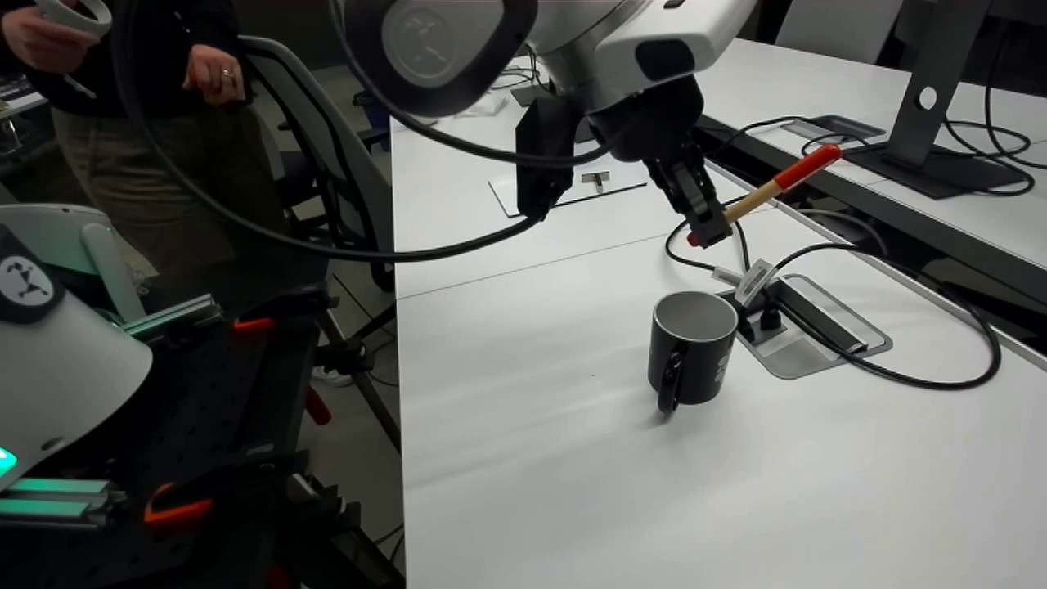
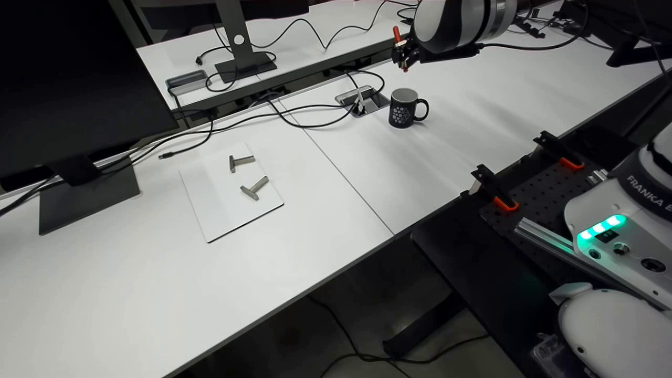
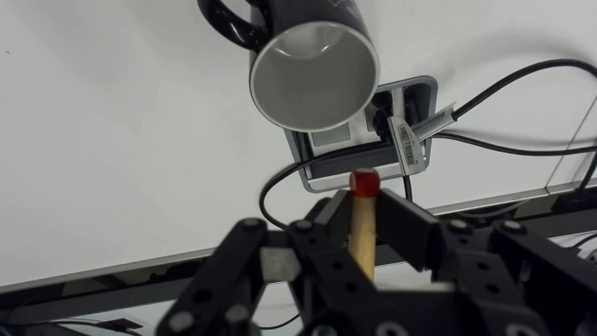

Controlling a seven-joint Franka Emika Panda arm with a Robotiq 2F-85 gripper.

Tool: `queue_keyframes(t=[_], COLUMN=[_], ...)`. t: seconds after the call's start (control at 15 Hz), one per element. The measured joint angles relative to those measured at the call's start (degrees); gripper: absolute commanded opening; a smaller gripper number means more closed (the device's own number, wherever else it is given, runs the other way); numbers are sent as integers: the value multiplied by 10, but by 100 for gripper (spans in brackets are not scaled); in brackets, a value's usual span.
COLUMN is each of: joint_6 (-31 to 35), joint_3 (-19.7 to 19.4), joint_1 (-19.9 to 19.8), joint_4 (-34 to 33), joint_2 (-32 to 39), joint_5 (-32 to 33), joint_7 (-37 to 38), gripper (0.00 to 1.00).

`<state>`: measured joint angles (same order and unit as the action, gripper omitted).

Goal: Put the marker in the mug

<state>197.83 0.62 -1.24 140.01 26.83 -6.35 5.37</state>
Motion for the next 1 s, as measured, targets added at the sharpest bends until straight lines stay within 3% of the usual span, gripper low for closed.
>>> queue_keyframes(t=[0.53, 1.0], joint_6=[-1, 0], joint_3=[-18, -16], joint_1=[29, 35], joint_4=[-108, -140], joint_2=[18, 60], joint_5=[-43, -49], joint_7=[27, 36], gripper=[8, 8])
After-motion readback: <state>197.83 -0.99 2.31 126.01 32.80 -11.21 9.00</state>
